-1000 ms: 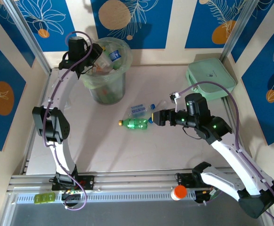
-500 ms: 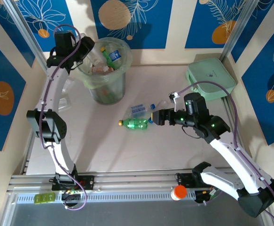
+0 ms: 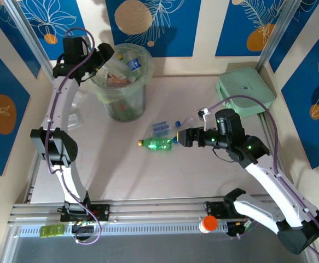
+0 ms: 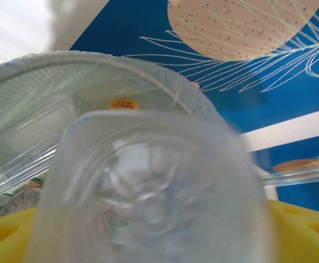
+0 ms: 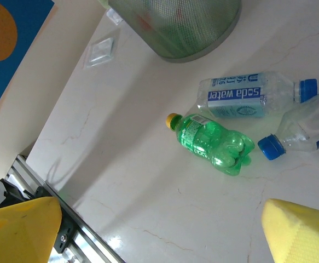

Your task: Put the plastic bottles in the bin

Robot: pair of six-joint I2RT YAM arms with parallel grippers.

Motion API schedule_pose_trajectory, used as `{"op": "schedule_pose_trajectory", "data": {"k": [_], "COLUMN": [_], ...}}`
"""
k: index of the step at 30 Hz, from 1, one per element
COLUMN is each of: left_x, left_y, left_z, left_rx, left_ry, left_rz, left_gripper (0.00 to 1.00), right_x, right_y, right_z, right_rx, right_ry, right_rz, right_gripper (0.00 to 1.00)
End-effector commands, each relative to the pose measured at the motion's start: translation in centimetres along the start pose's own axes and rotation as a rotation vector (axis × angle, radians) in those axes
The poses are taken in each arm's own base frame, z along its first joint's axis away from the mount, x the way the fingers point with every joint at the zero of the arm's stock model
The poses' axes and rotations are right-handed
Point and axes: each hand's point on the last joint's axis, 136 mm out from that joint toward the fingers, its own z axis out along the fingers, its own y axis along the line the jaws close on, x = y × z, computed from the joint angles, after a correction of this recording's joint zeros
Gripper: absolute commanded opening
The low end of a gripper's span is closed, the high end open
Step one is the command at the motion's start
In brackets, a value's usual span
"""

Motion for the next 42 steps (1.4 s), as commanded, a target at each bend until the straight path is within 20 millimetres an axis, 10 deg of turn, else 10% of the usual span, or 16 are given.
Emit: {"op": "schedule_pose_trajectory", "data": {"k": [1, 18, 28, 42], "left_x": [-2.1, -0.6, -0.9, -3.8], "left_y": [-0.7, 3.2, 4.1, 0.3], "left_z": [-3.2, -1.6, -1.5, -5.4], "left_rx": [-0.06, -0.247, -0.282, -0.237], "left_ry": [-0.078, -0.032, -0.058, -0.174], "left_rz": [0.093, 0.203, 0.245, 0.384], "left_gripper": [0.97, 0.52, 0.88, 0.92], "right_x": [0.3, 0.5, 0.6, 0.5], "right_y": [0.1, -0.3, -0.4, -0.3], "right_z": [-0.5, 0.0, 0.4, 0.5], "right_rx": [-0.004, 0.004, 0.003, -0.007], "right_ry": [0.004, 0.014, 0.021, 0.021], "right_rz": [-0.013, -0.006, -0.003, 0.001], "right_gripper": [0.95, 0.94, 0.94, 0.94]}}
